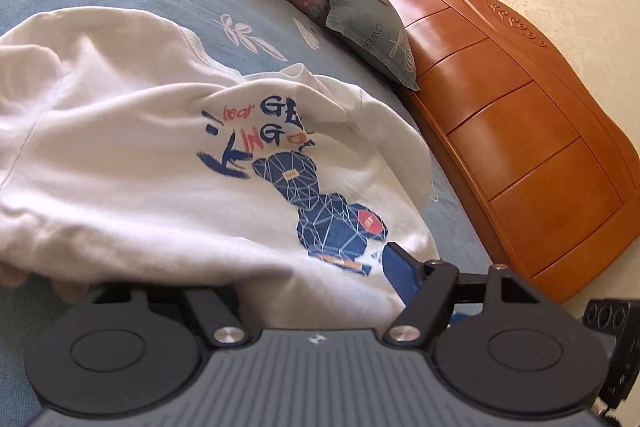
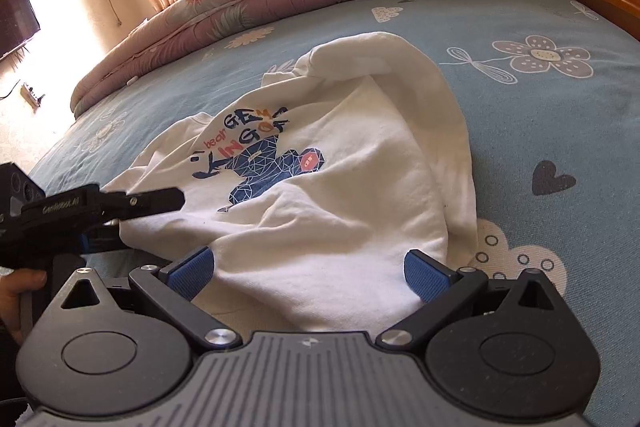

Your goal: Fold clothes

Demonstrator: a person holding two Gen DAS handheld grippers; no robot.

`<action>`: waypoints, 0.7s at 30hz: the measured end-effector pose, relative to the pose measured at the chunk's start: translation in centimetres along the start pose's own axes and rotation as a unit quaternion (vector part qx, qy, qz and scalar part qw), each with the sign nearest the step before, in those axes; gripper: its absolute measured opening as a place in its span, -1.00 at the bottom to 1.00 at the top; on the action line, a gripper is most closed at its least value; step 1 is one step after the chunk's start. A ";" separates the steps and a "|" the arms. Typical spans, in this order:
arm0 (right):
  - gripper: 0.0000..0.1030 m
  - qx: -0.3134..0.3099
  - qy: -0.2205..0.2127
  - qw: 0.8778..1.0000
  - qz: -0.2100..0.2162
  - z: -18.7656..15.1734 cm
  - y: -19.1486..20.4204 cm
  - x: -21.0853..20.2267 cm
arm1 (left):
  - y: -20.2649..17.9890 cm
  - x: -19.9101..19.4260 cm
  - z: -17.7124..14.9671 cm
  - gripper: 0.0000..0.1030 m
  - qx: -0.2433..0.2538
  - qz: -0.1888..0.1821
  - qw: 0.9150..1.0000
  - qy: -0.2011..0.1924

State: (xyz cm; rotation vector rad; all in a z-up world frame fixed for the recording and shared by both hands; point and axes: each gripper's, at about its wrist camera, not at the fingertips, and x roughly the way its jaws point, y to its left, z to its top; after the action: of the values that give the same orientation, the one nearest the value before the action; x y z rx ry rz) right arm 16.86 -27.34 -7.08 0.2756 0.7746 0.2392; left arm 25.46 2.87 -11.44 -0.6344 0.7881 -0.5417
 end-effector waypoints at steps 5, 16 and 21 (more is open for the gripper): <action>1.00 -0.007 0.001 1.000 -0.006 -0.6 0.1 -0.7 | 0.9 0.8 2.5 0.42 -0.090 -0.014 0.996 -0.026; 1.00 -0.018 0.012 1.000 -0.012 -1.9 0.3 -1.6 | -1.8 -1.3 -4.7 0.63 0.005 -0.070 0.997 0.005; 1.00 -0.017 0.021 1.000 -0.013 -2.8 0.2 -2.5 | -2.6 -2.5 -4.5 0.64 0.006 -0.122 0.991 0.046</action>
State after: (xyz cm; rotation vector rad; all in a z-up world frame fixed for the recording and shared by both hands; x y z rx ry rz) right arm 13.05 -27.51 -7.29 0.2287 0.8136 0.2341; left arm 19.92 1.28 -10.93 -0.7045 0.7978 -0.8036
